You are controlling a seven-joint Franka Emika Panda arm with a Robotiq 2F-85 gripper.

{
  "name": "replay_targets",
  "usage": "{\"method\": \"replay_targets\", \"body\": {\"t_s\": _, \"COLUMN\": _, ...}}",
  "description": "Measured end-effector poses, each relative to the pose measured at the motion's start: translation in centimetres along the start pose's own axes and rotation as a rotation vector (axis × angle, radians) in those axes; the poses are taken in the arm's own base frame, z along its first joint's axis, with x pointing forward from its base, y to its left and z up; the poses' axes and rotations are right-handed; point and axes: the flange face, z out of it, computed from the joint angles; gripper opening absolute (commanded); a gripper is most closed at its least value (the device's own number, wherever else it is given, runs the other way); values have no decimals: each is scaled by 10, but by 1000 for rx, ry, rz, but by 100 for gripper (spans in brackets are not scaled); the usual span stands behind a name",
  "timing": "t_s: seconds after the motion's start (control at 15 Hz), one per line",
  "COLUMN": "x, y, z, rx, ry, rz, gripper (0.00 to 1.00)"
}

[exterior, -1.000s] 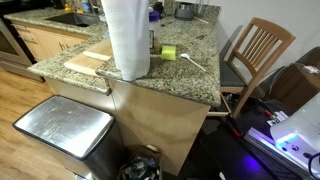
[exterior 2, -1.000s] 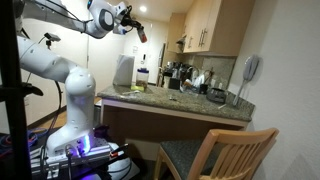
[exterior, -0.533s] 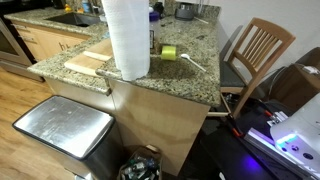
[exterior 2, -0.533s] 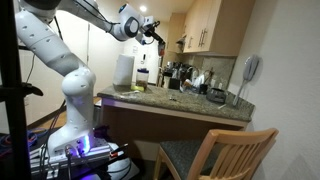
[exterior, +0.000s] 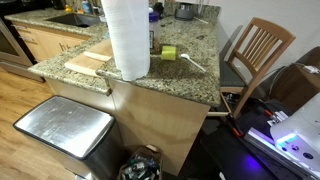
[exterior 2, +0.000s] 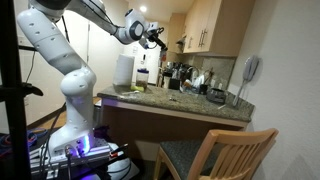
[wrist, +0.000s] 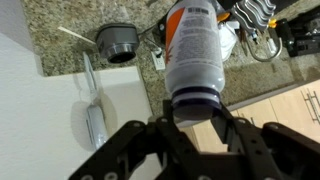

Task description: Pick the bottle and move it to the right on the counter

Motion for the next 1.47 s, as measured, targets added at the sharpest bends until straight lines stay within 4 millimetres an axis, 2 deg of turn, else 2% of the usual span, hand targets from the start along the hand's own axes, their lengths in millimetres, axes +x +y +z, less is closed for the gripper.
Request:
{"method": "replay_targets", "body": {"t_s": 0.07, "x": -12, "y": 11, "z": 12, "rx": -35, "ry": -42, "rz": 7, "gripper": 12}}
{"method": "replay_targets", "body": {"t_s": 0.27, "x": -63, "y": 60, "z": 63, "rx": -164, "ry": -177, "rz": 37, "gripper": 12}}
{"method": "replay_targets", "body": {"t_s": 0.33, "x": -81, "y": 77, "z": 79, "rx": -202, "ry": -226, "rz": 55, "gripper": 37}}
{"method": "replay_targets", "body": {"t_s": 0.47, "x": -109, "y": 102, "z": 104, "rx": -252, "ry": -309, "rz": 102, "gripper": 37}}
{"method": "replay_targets", "body": {"t_s": 0.53, "x": -114, "y": 108, "z": 111, "rx": -258, "ry": -330, "rz": 114, "gripper": 12}}
{"method": "replay_targets", "body": {"t_s": 0.73, "x": -117, "y": 107, "z": 113, "rx": -256, "ry": -336, "rz": 106, "gripper": 12}}
{"method": "replay_targets", "body": {"t_s": 0.87, "x": -126, "y": 95, "z": 111, "rx": -236, "ry": -324, "rz": 39, "gripper": 12}}
{"method": "replay_targets", "body": {"t_s": 1.2, "x": -190, "y": 49, "z": 106, "rx": -165, "ry": -275, "rz": -141, "gripper": 12}}
{"method": "replay_targets", "body": {"t_s": 1.47, "x": -214, "y": 47, "z": 117, "rx": -239, "ry": -208, "rz": -223, "gripper": 12}}
